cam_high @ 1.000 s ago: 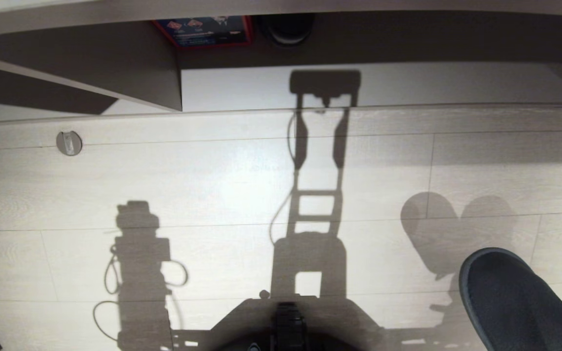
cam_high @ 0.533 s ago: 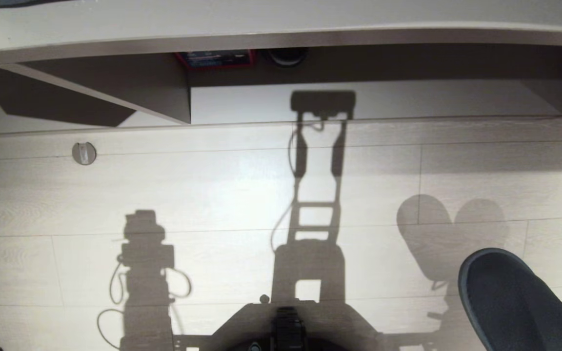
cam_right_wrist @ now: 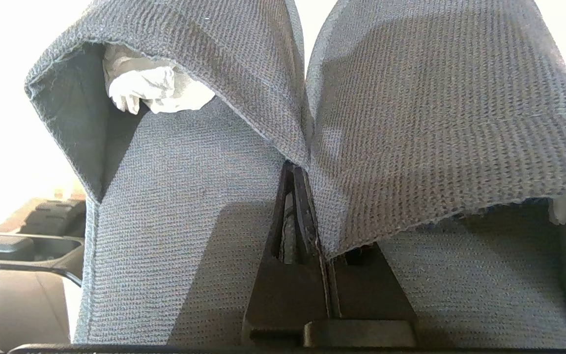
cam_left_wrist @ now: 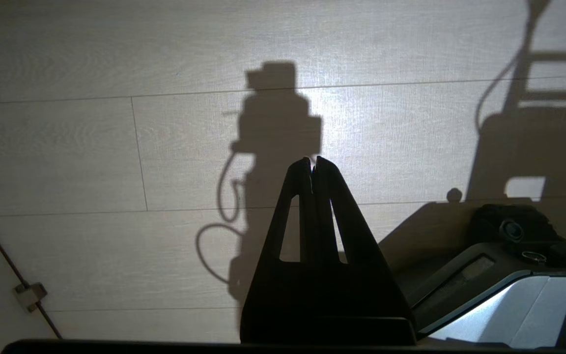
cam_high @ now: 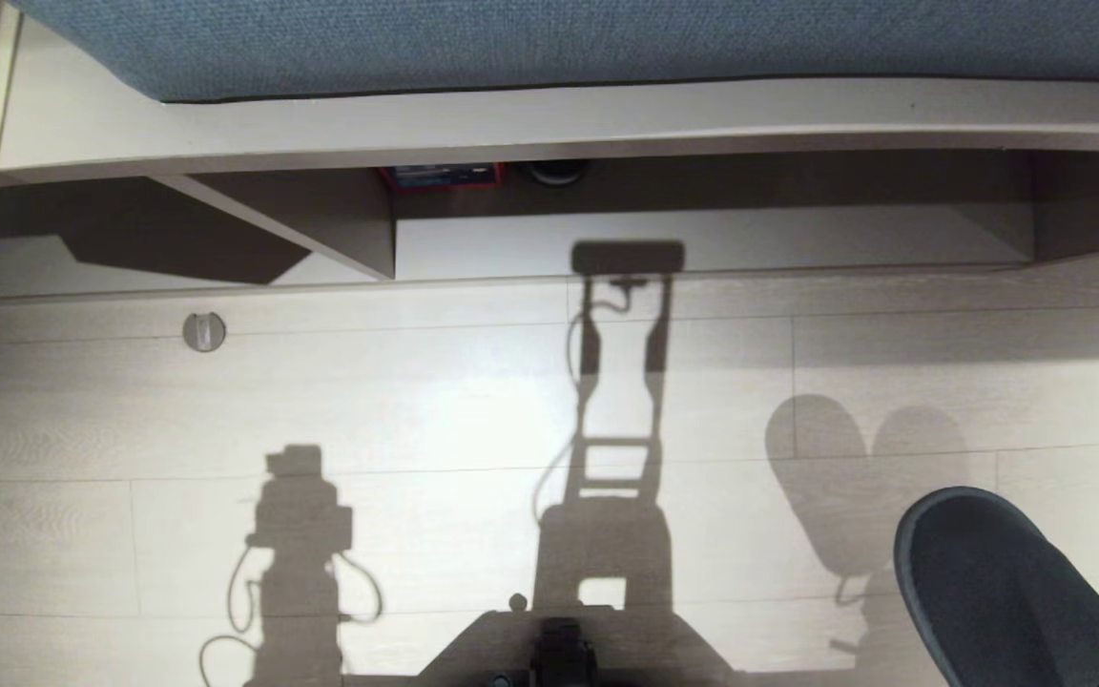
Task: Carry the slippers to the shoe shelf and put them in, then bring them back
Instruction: Place the slippers on the floor
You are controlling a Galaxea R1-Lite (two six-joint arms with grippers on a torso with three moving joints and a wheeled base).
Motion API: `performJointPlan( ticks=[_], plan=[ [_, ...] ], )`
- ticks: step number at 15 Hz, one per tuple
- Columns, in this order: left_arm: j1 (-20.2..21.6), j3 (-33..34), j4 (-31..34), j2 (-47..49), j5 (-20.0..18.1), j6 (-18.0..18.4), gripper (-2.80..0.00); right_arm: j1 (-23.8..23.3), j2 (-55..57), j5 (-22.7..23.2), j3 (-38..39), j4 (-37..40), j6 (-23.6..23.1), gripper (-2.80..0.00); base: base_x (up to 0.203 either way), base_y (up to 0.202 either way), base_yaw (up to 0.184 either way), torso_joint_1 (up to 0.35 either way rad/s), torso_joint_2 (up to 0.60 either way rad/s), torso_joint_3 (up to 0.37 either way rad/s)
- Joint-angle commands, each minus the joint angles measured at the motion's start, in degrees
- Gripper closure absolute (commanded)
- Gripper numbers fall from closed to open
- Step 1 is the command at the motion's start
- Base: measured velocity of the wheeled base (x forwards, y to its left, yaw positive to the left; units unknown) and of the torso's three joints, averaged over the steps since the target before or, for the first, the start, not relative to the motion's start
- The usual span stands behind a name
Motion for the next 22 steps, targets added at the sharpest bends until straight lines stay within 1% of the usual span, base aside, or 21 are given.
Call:
performJointPlan(
  ticks=[1,22],
  plan=[
    [0.0,0.0,-0.1,0.1,0.0,-0.1,0.0,0.0,0.1,0.0,0.0,0.0,0.0,0.0,0.0,0.0,0.0,0.005,0.0,0.2],
    [0.0,0.0,-0.1,0.0,0.0,0.0,0.0,0.1,0.1,0.0,0.0,0.0,0.0,0.0,0.0,0.0,0.0,0.004,0.0,0.204]
  ],
)
